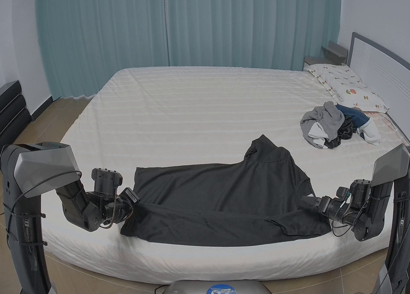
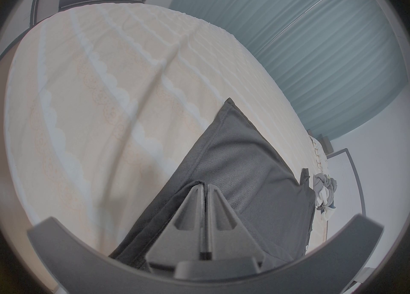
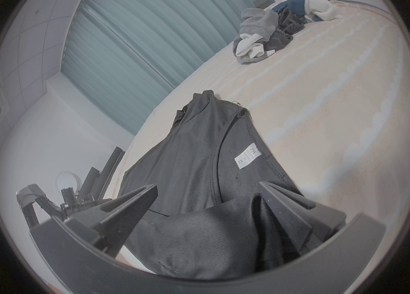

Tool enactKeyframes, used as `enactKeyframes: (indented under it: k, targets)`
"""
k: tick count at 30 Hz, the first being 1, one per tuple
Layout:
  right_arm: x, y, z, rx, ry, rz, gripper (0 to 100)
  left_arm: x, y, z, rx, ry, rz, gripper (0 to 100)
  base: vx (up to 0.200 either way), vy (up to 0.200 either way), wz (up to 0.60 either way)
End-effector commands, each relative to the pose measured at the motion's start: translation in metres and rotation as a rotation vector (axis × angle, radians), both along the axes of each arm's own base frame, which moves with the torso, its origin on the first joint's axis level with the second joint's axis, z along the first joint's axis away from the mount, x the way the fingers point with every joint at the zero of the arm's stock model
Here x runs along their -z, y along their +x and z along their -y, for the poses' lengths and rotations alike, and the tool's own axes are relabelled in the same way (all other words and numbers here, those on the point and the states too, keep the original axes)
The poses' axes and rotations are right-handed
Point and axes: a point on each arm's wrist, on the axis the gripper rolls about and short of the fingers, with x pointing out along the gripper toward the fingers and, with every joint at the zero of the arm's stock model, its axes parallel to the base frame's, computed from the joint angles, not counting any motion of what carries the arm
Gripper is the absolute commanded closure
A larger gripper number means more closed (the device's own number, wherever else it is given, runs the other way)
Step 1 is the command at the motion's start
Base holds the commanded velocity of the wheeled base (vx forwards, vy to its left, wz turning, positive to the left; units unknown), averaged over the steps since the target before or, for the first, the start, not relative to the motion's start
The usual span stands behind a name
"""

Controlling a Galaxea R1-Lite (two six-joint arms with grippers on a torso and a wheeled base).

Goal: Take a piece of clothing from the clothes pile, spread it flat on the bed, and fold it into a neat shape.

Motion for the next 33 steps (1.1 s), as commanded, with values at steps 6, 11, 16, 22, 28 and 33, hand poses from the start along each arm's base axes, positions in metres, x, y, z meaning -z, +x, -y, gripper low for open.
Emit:
enactKeyframes:
  k: [6, 11, 16, 22, 28, 33]
  targets:
    - [0.007, 0.001, 0.002, -0.004, -0.018, -0.004, 0, 0.000, 0.000, 0.000, 0.000, 0.000, -0.002, 100, 0.000, 0.000, 0.00]
    - [0.005, 0.006, 0.004, 0.004, -0.014, 0.016, 0, 0.001, 0.000, 0.000, 0.000, 0.000, -0.002, 100, 0.000, 0.000, 0.00]
    - [0.008, 0.003, 0.007, 0.007, -0.015, 0.002, 0, 0.001, 0.000, 0.000, 0.000, 0.000, -0.002, 100, 0.000, 0.000, 0.00]
    - [0.020, -0.003, 0.006, -0.013, -0.044, -0.035, 100, 0.000, 0.000, 0.000, 0.000, 0.000, -0.002, 100, 0.000, 0.000, 0.00]
    - [0.020, -0.003, 0.008, -0.013, -0.056, -0.027, 100, 0.001, 0.000, 0.000, 0.000, 0.000, -0.002, 100, 0.000, 0.000, 0.00]
    - [0.010, 0.000, 0.011, -0.002, -0.053, 0.005, 100, 0.001, 0.000, 0.000, -0.001, 0.001, -0.001, 100, 0.000, 0.000, 0.00]
